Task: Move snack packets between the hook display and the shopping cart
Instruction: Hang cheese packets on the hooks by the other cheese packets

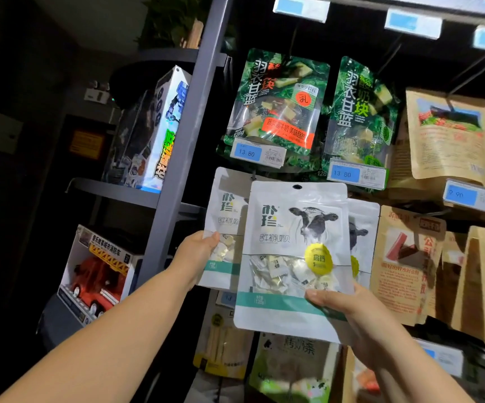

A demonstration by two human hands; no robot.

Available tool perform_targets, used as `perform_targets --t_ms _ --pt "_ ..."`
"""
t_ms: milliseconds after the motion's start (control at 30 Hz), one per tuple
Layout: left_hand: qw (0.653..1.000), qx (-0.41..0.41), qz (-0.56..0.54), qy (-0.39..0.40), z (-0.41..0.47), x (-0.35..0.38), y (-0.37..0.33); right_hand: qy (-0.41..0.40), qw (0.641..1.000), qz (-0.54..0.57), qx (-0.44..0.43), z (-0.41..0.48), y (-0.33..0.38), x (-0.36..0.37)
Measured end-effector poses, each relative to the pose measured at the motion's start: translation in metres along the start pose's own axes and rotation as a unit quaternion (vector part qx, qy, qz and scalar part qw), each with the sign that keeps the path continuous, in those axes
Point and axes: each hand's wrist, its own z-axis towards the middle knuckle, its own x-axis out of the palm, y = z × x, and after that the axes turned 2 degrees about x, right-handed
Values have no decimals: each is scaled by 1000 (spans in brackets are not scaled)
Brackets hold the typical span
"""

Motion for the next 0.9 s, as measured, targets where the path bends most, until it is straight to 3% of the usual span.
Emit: perform_targets --t_ms 200,367,567,733,900 --pt "982 74 160 -64 5 -3 2 19 1000 24 4 21 1 21" --pt "972 124 190 -60 -1 -9 -1 40 998 46 3 33 5 39" --pt "990 104 86 -30 -6 -16 -6 35 999 32 0 52 7 51" --pt "992 84 91 9 -6 -24 -2 35 999 30 11 64 5 56" --pt "997 65 33 -18 2 -27 -3 29 999 19 24 72 3 57"
